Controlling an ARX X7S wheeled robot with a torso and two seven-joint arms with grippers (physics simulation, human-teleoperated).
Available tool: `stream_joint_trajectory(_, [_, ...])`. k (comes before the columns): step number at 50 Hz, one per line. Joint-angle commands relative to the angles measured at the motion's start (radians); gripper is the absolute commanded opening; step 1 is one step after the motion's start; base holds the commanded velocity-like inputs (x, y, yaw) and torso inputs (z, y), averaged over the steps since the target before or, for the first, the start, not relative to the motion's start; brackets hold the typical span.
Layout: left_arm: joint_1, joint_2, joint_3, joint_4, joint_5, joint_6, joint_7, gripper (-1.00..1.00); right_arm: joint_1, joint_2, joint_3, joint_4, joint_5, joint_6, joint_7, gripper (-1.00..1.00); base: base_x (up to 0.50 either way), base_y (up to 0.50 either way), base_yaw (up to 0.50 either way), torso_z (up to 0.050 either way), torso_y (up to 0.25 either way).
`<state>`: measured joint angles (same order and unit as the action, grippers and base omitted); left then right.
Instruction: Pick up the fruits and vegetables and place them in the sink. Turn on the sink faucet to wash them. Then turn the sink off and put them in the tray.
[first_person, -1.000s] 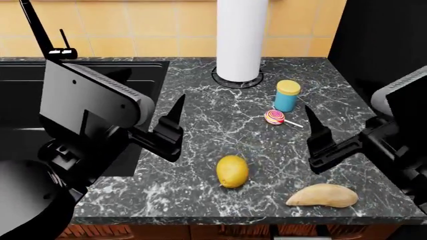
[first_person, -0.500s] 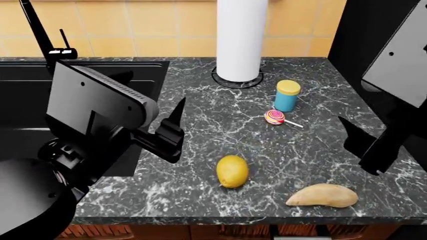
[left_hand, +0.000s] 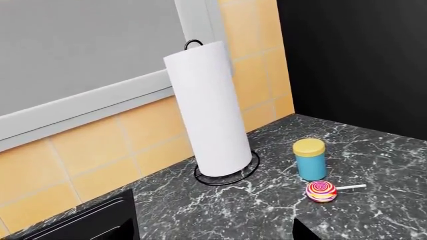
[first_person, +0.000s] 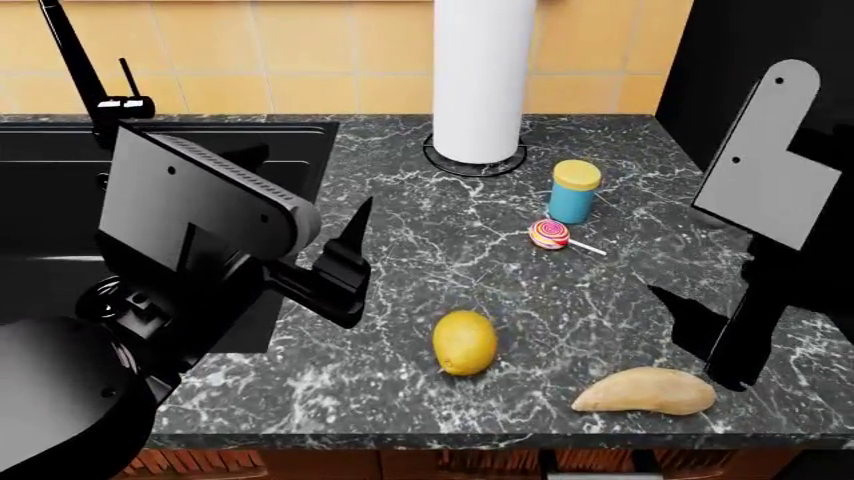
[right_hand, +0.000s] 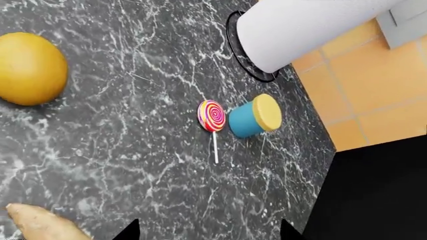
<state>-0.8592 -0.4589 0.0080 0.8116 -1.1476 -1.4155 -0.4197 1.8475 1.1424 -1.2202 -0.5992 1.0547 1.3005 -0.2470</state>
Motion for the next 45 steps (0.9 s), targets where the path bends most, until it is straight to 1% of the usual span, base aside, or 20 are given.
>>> stream_joint_trajectory(1, [0.002,-0.01,0.01,-0.004,-0.012,0.015,-0.012,1.0,-0.034,-0.019,-0.066,0.016,-0.034,-0.033,-0.027,1.0,0.0,0.0,0.0,0.0,0.0])
stream_joint_trajectory(7, [0.005,-0.014,0.017,-0.005,-0.013,0.024,-0.016,1.0,-0.017,-0.001,-0.095,-0.038,-0.045,-0.022,-0.091,1.0,0.0,0.0,0.0,0.0,0.0])
stream_joint_trajectory(17, [-0.002,-0.013,0.011,-0.003,-0.049,0.017,-0.049,1.0,0.046,0.045,-0.089,-0.129,-0.021,0.002,-0.185,1.0,0.0,0.0,0.0,0.0,0.0])
stream_joint_trajectory(24, [0.005,-0.02,0.026,-0.006,-0.038,0.035,-0.045,1.0,0.012,0.035,-0.101,-0.125,-0.016,-0.014,-0.168,1.0,0.0,0.0,0.0,0.0,0.0])
stream_joint_trajectory(35, [0.015,-0.032,0.041,-0.009,-0.029,0.058,-0.039,1.0,-0.093,-0.008,-0.135,-0.065,-0.034,-0.084,-0.118,1.0,0.0,0.0,0.0,0.0,0.0])
stream_joint_trajectory(45, [0.013,-0.042,0.043,-0.014,-0.034,0.068,-0.045,1.0,-0.151,-0.017,-0.186,-0.066,-0.058,-0.086,-0.11,1.0,0.0,0.0,0.0,0.0,0.0])
